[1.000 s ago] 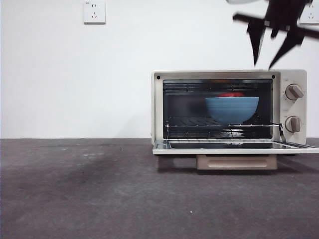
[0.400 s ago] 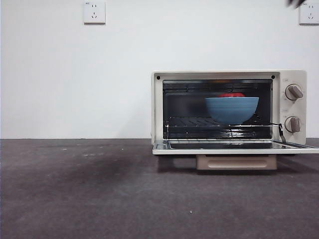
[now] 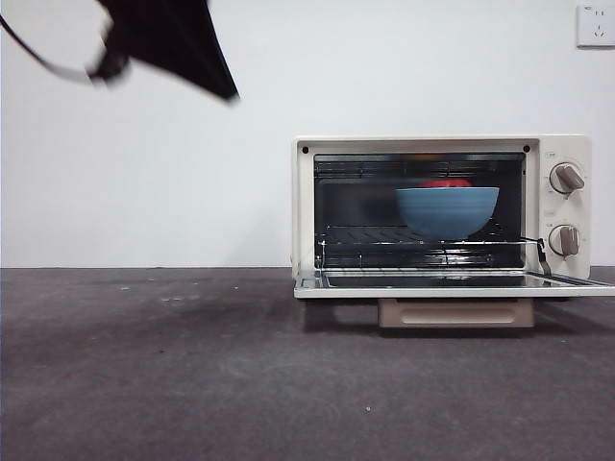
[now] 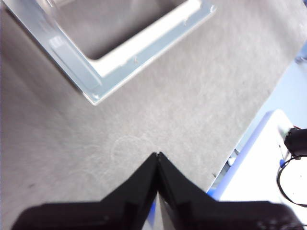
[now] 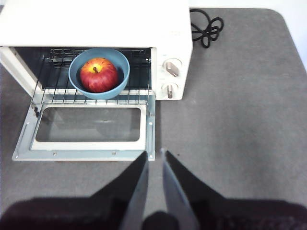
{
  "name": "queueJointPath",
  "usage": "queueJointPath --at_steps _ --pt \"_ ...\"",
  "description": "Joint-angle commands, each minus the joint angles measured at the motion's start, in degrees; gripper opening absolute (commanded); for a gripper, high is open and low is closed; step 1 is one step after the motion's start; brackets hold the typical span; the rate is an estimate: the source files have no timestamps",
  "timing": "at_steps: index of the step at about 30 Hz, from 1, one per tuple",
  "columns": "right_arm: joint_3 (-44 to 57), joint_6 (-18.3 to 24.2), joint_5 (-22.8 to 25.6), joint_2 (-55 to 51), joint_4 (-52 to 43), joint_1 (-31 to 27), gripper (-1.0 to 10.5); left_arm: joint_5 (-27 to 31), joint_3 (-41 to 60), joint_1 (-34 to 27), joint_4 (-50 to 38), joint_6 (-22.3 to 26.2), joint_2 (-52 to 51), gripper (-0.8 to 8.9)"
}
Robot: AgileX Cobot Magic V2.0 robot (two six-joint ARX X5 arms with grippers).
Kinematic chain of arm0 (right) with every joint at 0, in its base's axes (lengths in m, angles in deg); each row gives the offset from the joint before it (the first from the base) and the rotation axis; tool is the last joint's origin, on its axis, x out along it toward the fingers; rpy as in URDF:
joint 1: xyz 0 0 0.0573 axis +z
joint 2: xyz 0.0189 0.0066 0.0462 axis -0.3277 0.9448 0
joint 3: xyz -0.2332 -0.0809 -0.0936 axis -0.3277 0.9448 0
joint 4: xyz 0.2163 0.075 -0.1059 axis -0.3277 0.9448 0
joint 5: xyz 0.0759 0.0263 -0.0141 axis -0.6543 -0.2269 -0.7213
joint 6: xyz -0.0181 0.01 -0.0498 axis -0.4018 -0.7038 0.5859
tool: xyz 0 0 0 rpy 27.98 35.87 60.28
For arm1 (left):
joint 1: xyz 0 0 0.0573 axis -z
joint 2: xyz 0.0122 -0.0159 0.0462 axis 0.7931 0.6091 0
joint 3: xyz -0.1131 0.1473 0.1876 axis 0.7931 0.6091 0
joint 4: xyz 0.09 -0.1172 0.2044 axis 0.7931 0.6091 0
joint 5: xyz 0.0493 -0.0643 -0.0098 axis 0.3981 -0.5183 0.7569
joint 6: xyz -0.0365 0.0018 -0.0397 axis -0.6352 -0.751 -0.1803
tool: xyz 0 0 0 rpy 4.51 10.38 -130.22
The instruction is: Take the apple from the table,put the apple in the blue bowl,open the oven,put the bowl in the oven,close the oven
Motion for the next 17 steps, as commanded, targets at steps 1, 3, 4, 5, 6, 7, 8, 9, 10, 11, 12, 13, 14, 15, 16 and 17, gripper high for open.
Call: queueJointPath --at_steps 1,3,4,5,6,7,8,9,10,11,12,13,14,15,16,17 --pt "-0.2 0.1 -0.1 -3.2 1.9 0.1 0.5 -1.7 0.4 -0.4 -1.9 -1.0 5.5 -0.08" --pt "-0.2 -0.8 0.1 -5.4 3.2 0.1 0.2 -1.7 0.4 -0.4 -3.7 -2.2 9.5 -0.08" --pt "-0.2 -1.3 0.3 -6.5 3.3 0.1 0.0 -1.6 0.4 -0.4 -4.4 -2.3 11.2 -0.08" --pt "-0.2 -1.6 0.6 -7.9 3.4 0.1 -0.1 -1.6 0.4 -0.3 -5.2 -2.9 12.9 -0.08" --pt "-0.2 -1.6 0.7 -9.1 3.3 0.1 -0.1 -1.6 0.4 0.0 -6.0 -3.7 14.5 -0.08" --pt "-0.2 -1.6 0.7 -10.0 3.2 0.0 -0.1 -1.6 0.4 0.2 -6.6 -4.3 15.8 -0.08" --pt "-0.2 -1.8 0.7 -11.1 3.3 0.0 -0.1 -1.6 0.5 0.4 -7.4 -5.0 17.0 -0.08" --pt "-0.2 -2.2 0.7 -11.9 3.4 0.0 -0.1 -1.4 0.7 0.4 -8.3 -5.9 18.0 -0.08" --pt "-0.2 -2.7 0.7 -12.6 3.6 0.0 -0.1 -1.1 0.9 0.4 -9.2 -6.9 18.7 -0.08" --pt "-0.2 -3.0 0.7 -13.3 4.1 0.0 -0.1 -0.9 1.4 0.4 -10.6 -8.0 19.3 -0.08" --pt "-0.2 -3.1 0.7 -13.7 4.7 0.0 -0.1 -0.1 2.1 0.4 -11.9 -9.6 19.7 -0.08" --pt "-0.2 -3.1 0.7 -14.1 5.4 0.0 -0.1 0.4 2.9 0.4 -13.4 -11.3 20.0 -0.08" --pt "-0.2 -3.1 0.7 -14.4 6.2 0.0 -0.1 0.4 4.0 0.3 -15.6 -13.4 20.2 -0.08" --pt "-0.2 -3.1 0.7 -14.6 6.6 0.0 -0.1 0.3 5.3 0.1 -17.9 -15.6 20.2 -0.08" --pt "-0.1 -3.2 0.7 -14.9 6.6 0.0 -0.1 0.3 6.4 -0.1 -19.9 -17.5 20.2 -0.08" --pt "-0.1 -3.3 0.7 -15.2 6.6 0.0 -0.1 0.3 7.8 -0.2 -22.3 -19.7 20.2 -0.08"
